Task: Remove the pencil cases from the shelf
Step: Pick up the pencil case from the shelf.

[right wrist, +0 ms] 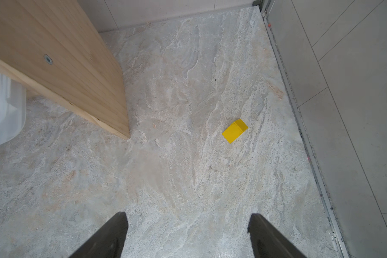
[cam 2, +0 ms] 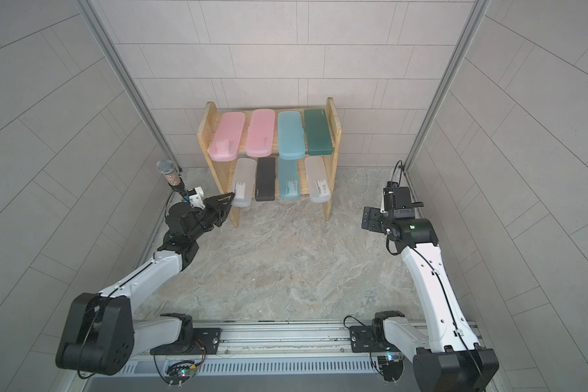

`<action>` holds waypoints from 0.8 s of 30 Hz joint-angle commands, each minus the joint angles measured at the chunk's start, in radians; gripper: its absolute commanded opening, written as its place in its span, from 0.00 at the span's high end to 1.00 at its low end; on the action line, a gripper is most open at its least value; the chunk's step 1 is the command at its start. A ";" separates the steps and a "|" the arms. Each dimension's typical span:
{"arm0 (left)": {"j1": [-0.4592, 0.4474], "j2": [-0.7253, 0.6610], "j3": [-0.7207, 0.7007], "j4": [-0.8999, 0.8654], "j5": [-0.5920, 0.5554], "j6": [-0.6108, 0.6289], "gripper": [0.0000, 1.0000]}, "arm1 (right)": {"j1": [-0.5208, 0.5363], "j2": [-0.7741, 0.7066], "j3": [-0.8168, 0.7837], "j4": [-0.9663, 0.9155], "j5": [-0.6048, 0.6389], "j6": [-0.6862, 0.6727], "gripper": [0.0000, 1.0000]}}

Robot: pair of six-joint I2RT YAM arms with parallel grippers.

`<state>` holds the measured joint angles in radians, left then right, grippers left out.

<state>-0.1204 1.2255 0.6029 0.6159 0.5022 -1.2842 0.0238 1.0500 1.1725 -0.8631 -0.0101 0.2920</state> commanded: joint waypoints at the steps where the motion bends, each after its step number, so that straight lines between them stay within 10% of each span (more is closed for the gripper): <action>1: -0.001 -0.034 -0.039 -0.007 -0.005 0.020 0.95 | 0.012 -0.017 0.029 -0.037 0.018 -0.004 0.08; 16: -0.001 -0.368 -0.174 -0.196 0.015 0.243 1.00 | 0.148 -0.077 0.148 -0.130 0.092 0.031 0.00; 24: -0.004 -0.644 -0.304 -0.191 0.021 0.410 1.00 | 0.294 -0.139 0.124 -0.032 -0.154 0.329 0.00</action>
<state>-0.1204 0.6449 0.3214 0.3950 0.5110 -0.9817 0.2504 0.9314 1.3125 -0.9516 -0.0692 0.4599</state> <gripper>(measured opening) 0.242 0.998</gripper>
